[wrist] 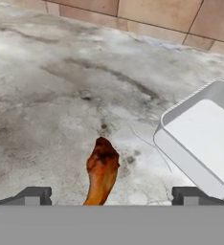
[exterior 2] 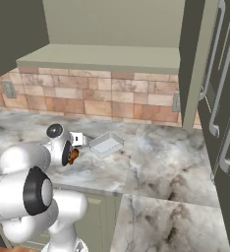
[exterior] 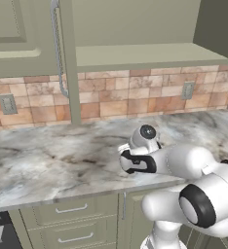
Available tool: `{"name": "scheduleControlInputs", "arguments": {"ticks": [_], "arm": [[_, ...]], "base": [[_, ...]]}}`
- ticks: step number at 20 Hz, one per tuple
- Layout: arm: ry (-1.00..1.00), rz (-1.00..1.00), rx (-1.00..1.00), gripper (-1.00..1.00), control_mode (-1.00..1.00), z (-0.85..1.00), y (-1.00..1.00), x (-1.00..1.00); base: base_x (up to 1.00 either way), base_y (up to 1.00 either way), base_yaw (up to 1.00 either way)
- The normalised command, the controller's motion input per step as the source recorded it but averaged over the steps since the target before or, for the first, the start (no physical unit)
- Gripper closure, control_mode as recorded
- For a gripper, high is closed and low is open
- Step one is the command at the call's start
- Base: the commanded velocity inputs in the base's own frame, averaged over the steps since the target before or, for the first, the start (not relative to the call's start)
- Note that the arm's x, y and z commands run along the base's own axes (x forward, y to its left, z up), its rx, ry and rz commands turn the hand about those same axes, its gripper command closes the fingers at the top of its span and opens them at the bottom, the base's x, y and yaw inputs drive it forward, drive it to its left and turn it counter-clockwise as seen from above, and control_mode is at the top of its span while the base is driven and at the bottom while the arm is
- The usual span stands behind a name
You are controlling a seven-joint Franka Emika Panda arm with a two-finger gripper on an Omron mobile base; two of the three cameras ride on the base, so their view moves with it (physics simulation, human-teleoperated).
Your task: Retrieve the tupperware from the cabinet, then place the raw meat into the tupperware to avoid contamination.
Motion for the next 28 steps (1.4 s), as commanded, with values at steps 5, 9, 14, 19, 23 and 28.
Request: {"name": "scheduleControlInputs", "arguments": {"ticks": [5, 9, 14, 19, 23, 28], "arm": [[0.01, -0.01, 0.02, -1.0, -1.0, -0.04, 0.0, 0.0], [0.02, -0.01, 0.01, -1.0, -1.0, -0.15, 0.0, 0.0], [0.04, -0.01, 0.02, -1.0, -1.0, -0.18, 0.01, 0.0], [0.01, -0.04, 0.01, -1.0, -1.0, -0.16, 0.08, 0.0], [0.0, -0.05, 0.0, -1.0, -1.0, -0.18, 0.11, 0.03], [0.0, -0.05, 0.0, -1.0, -1.0, -0.2, 0.09, 0.04]], "base": [[0.0, 0.0, 0.0], [0.0, 0.0, 0.0], [0.0, 0.0, 0.0], [0.0, 0.0, 0.0], [0.0, 0.0, 0.0], [0.0, 0.0, 0.0]]}}
